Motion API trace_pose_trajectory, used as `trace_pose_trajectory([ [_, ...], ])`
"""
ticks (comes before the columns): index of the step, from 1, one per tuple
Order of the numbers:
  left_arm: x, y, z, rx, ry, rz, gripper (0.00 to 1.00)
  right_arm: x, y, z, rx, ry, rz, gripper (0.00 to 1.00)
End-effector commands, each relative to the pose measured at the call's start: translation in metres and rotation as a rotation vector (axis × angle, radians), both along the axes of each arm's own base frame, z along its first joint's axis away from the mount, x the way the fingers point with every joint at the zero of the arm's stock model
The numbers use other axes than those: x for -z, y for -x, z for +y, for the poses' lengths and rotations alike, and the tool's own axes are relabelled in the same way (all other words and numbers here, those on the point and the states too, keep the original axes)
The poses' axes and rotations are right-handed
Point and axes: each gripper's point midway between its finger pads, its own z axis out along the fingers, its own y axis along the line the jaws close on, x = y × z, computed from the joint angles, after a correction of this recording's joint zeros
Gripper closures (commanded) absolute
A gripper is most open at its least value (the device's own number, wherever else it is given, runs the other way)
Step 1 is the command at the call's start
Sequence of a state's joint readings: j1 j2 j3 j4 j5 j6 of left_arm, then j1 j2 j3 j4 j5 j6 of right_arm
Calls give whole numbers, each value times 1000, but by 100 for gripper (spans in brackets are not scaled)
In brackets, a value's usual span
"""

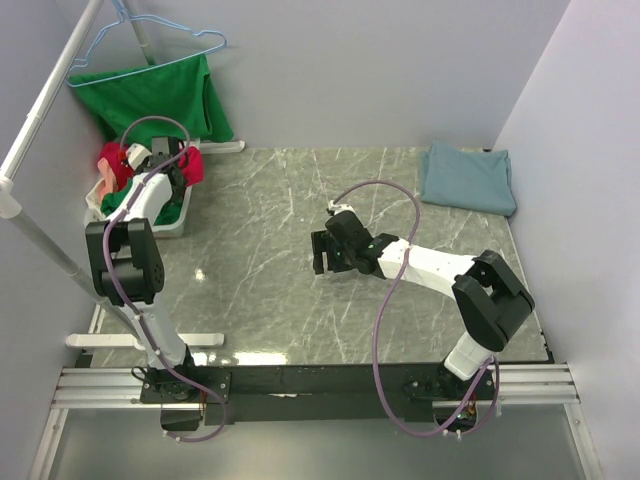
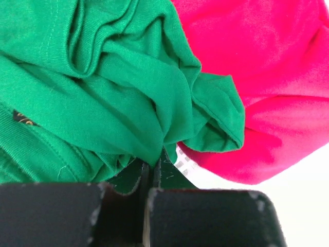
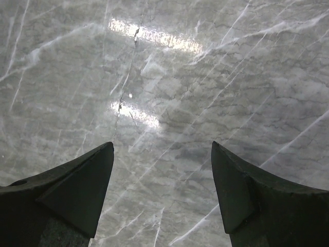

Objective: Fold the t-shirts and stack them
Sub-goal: Grab the tshirt from the pile, then move the tshirt to the center of the board

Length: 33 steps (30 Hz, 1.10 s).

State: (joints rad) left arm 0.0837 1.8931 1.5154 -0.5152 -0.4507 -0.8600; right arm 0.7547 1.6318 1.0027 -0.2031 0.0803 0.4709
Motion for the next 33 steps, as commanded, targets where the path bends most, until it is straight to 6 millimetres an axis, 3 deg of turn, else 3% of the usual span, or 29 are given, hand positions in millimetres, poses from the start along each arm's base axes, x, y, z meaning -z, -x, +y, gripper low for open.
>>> trace_pose_trajectory([
  [1, -68, 3, -3, -9, -20, -137, 99, -18, -10, 7, 13, -47, -31, 18],
  [5, -110, 5, -31, 63, -40, -230, 99, -25, -9, 5, 38, -72, -40, 18],
  [6, -124, 2, -54, 119, -50, -261, 99, -28, -9, 5, 41, -80, -42, 18],
  [11, -181, 13, -111, 222, -79, -355, 99, -44, -15, -3, 86, -91, -75, 18],
  [12, -190, 16, -134, 274, -77, -374, 99, -44, -16, -9, 107, -80, -75, 18],
  [13, -204, 21, -144, 294, -73, -414, 99, -49, -20, -16, 148, -91, -82, 18],
  [15, -212, 31, -182, 411, -80, -444, 99, -49, -22, -30, 199, -120, -74, 18],
  [16, -226, 37, -193, 435, -83, -492, 99, -58, -23, -35, 225, -171, -80, 18],
  [17, -229, 46, -219, 493, -84, -508, 99, -61, -31, -50, 267, -209, -71, 19],
  [18, -229, 51, -229, 531, -102, -506, 99, -55, -30, -61, 294, -225, -61, 20],
  [19, -235, 58, -239, 559, -106, -523, 99, -65, -32, -73, 330, -254, -79, 20],
  [20, -239, 67, -261, 609, -105, -535, 99, -67, -38, -91, 380, -255, -94, 20],
  [23, -255, 86, -295, 690, -123, -568, 99, -76, -39, -119, 430, -243, -129, 20],
  [27, -285, 107, -330, 772, -111, -637, 99, -84, -39, -157, 517, -229, -158, 20],
  [29, -292, 117, -344, 811, -106, -657, 99, -93, -37, -167, 534, -246, -188, 20],
  [33, -300, 125, -351, 823, -104, -671, 99, -104, -28, -173, 516, -274, -235, 19],
])
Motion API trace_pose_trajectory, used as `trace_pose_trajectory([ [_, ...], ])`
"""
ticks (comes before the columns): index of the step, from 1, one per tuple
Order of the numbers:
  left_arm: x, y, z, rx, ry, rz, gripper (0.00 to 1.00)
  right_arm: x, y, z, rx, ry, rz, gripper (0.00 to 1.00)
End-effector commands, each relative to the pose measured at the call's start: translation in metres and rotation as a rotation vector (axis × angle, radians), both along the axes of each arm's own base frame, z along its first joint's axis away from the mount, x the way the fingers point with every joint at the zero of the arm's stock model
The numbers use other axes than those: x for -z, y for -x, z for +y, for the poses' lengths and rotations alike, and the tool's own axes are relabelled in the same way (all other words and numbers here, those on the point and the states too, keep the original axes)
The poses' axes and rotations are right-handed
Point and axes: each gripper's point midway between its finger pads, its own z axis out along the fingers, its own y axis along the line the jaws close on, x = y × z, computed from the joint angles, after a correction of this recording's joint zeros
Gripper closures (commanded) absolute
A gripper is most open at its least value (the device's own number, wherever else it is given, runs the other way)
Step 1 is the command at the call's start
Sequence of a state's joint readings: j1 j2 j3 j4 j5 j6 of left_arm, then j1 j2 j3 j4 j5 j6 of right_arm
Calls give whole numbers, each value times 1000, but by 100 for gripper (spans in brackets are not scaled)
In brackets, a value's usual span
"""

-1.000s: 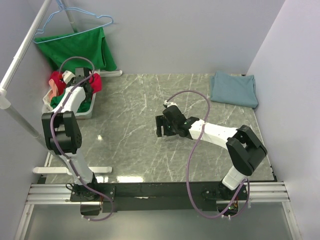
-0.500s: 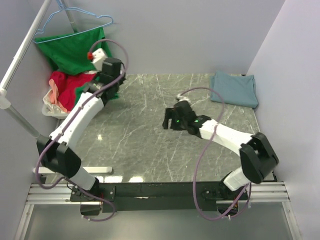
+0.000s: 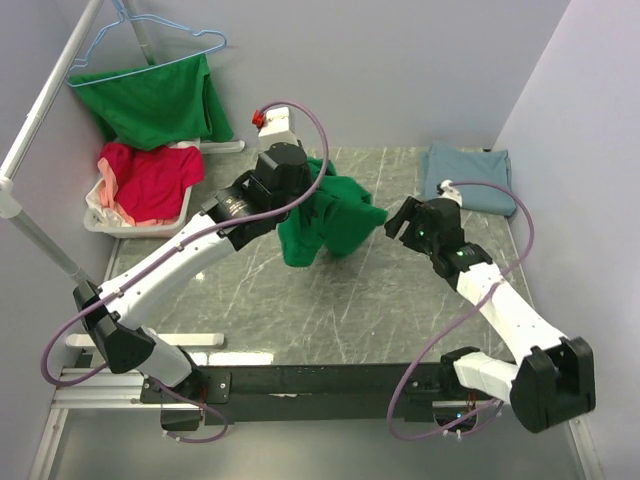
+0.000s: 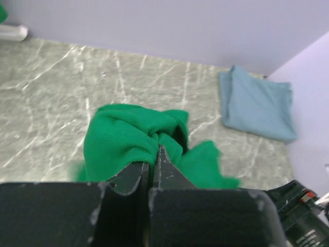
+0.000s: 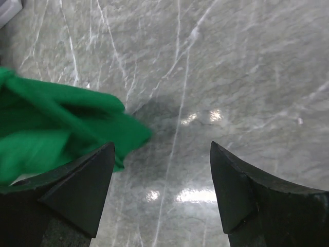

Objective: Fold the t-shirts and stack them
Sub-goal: Move the tshirt to the center of the board

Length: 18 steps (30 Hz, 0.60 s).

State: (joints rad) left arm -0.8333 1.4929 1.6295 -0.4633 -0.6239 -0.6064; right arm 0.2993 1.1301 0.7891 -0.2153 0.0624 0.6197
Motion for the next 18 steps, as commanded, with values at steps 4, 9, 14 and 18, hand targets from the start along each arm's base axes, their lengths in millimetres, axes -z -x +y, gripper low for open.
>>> trace_pose_trajectory([
  [4, -35, 3, 16, -91, 40, -77, 99, -6, 14, 12, -118, -45, -54, 18],
  [9, 27, 4, 23, -151, -31, 29, 98, 14, 19, 25, -182, -88, -27, 18],
  [14, 92, 7, 39, -241, -143, 134, 84, 29, 20, 37, -239, -121, 11, 18],
  [18, 128, 12, 57, -349, -216, 211, 52, 35, 18, 48, -279, -150, 30, 18],
])
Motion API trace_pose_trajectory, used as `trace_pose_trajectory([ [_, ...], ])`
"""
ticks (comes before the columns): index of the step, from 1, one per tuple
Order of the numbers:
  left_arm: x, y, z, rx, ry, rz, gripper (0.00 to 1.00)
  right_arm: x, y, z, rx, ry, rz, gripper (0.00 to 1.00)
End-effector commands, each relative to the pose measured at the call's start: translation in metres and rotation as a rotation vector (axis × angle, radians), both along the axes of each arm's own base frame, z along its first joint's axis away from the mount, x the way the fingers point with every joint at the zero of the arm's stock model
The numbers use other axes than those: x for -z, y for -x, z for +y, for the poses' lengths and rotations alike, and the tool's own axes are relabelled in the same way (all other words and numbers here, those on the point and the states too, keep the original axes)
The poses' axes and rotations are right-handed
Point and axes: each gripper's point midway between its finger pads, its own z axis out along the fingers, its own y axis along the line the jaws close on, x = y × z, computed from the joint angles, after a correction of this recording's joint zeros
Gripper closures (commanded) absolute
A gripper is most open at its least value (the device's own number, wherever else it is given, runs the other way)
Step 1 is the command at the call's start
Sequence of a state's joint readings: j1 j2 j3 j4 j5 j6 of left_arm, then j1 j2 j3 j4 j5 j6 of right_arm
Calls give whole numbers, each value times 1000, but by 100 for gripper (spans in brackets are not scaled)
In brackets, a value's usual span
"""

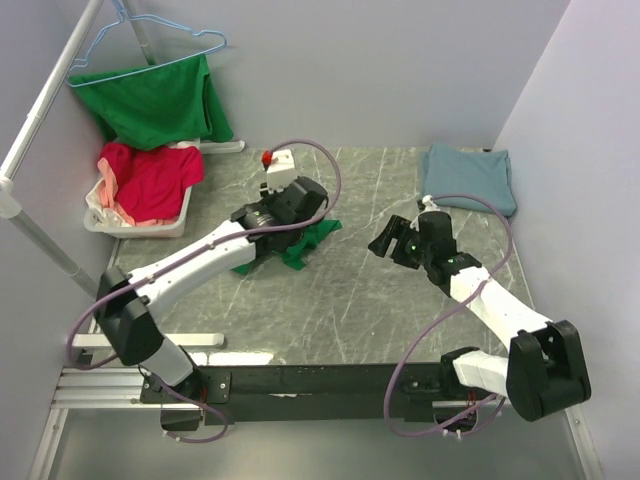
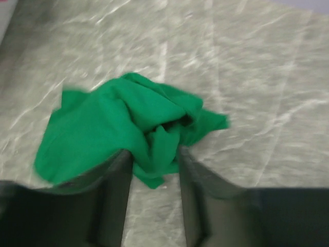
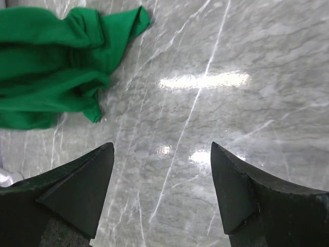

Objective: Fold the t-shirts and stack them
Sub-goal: Move the tshirt to the center of the board, then flatten the tshirt out

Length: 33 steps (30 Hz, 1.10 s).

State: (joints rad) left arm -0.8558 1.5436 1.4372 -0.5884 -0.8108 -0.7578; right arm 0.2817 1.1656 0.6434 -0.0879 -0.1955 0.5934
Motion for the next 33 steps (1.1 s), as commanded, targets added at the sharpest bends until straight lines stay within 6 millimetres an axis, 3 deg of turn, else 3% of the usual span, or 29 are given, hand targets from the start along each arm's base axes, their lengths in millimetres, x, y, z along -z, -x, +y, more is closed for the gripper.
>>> trace_pose_trajectory([
  [1, 18, 5, 30, -176, -44, 22, 38, -11, -8, 17, -69, -56, -50, 18],
  [6, 20, 14, 52, -283, -38, 16, 30, -5, -10, 22, -84, -54, -25, 18],
  [13, 26, 15, 38, -208, 16, 42, 29, -2, -19, 43, -136, -50, -21, 19],
  [16, 29, 13, 40, -208, 59, 66, 29, -5, -30, 57, -165, -44, -26, 19],
  [17, 33, 9, 51, -240, 77, 77, 29, -15, -37, 67, -184, -43, -50, 19],
  [19, 40, 7, 59, -251, 112, 103, 30, -6, -46, 75, -194, -12, -28, 20],
  [22, 52, 3, 81, -298, 122, 125, 30, -4, -66, 94, -210, 6, -25, 26],
  [23, 58, 3, 88, -311, 115, 139, 31, -12, -76, 100, -211, 0, -39, 32],
  [25, 61, 2, 94, -321, 123, 141, 32, 5, -80, 110, -220, 15, 2, 37],
  [26, 66, 2, 100, -330, 121, 154, 32, -1, -88, 116, -224, 8, -13, 41],
  [29, 69, 0, 113, -355, 125, 162, 33, 9, -100, 134, -238, -2, 6, 47],
  [33, 71, -1, 124, -365, 145, 170, 33, 10, -111, 158, -285, 6, 0, 48],
])
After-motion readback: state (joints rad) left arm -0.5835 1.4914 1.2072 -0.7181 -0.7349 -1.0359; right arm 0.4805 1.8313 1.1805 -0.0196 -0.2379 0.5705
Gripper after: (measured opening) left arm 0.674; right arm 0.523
